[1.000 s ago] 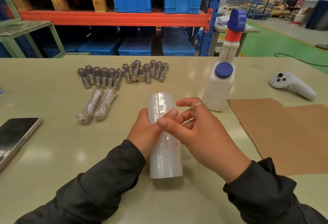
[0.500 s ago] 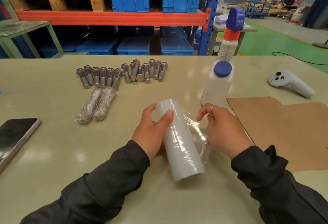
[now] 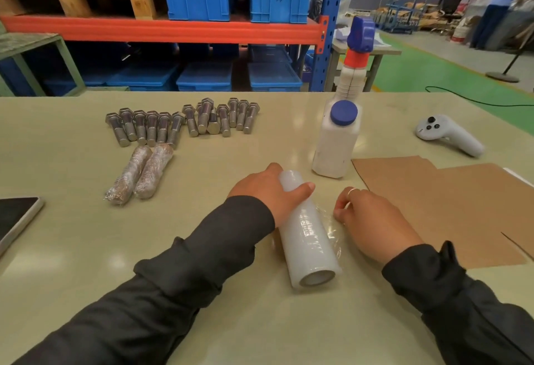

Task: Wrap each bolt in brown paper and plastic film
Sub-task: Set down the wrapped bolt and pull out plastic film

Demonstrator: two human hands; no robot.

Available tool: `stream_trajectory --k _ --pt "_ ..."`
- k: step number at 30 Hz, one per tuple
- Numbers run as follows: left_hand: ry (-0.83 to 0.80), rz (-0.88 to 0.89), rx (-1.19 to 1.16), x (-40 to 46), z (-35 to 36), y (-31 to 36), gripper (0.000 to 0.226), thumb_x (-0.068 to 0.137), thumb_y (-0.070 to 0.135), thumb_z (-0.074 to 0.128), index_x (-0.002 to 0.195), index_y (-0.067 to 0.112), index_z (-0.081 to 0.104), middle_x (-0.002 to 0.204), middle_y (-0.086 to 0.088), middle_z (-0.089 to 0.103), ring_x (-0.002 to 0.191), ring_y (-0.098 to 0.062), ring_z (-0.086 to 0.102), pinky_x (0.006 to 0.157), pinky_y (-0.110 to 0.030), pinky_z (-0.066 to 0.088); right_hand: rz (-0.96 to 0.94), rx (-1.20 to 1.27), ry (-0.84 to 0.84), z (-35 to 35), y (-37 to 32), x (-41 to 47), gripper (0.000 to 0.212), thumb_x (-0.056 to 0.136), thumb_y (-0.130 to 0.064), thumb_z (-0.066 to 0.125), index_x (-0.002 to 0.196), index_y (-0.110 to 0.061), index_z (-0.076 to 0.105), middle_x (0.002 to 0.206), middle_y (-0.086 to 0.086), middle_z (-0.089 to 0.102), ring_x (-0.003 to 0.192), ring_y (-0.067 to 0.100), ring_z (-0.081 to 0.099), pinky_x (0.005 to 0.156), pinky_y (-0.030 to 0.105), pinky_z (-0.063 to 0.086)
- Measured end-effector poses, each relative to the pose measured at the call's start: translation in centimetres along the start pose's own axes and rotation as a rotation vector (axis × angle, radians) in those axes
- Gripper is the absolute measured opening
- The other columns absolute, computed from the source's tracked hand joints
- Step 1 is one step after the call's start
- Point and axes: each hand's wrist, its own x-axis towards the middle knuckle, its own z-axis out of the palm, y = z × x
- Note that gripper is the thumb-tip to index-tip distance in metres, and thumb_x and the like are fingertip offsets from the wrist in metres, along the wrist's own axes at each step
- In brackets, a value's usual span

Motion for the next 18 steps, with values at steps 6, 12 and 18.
stream_trajectory --k 6,12,18 --pt "0.017 -0.005 0.16 0.2 0.0 1.2 0.062 0.082 0.068 0.041 0.12 0.019 0.043 0.092 0.0 0.05 0.081 -0.021 0.047 0.064 -0.029 0.036 0.08 0.841 0.343 -2.7 -0.3 -0.5 0.019 0.097 -0.01 0.042 0.094 -0.019 0.058 0.09 -0.003 0.059 0.081 0.013 0.058 0.079 0.027 0.048" --pt "0.052 -0.004 0.202 0.3 0.3 1.4 0.056 0.083 0.066 0.041 0.112 0.019 0.044 0.102 -0.006 0.057 0.079 -0.022 0.044 0.064 -0.029 0.033 -0.022 1.713 0.005 -0.4 -4.4 -1.0 0.028 0.101 -0.022 0.035 0.12 -0.013 0.053 0.124 -0.002 0.057 0.119 0.009 0.052 0.1 0.025 0.04" --pt "0.037 -0.008 0.113 0.0 0.3 0.3 0.059 0.081 0.069 0.04 0.115 0.021 0.043 0.095 -0.004 0.052 0.081 -0.023 0.047 0.065 -0.03 0.036 -0.068 1.377 -0.162 1.9 -2.9 -0.3 0.027 0.1 -0.032 0.034 0.122 -0.03 0.051 0.134 -0.006 0.052 0.119 0.006 0.051 0.107 0.03 0.038"
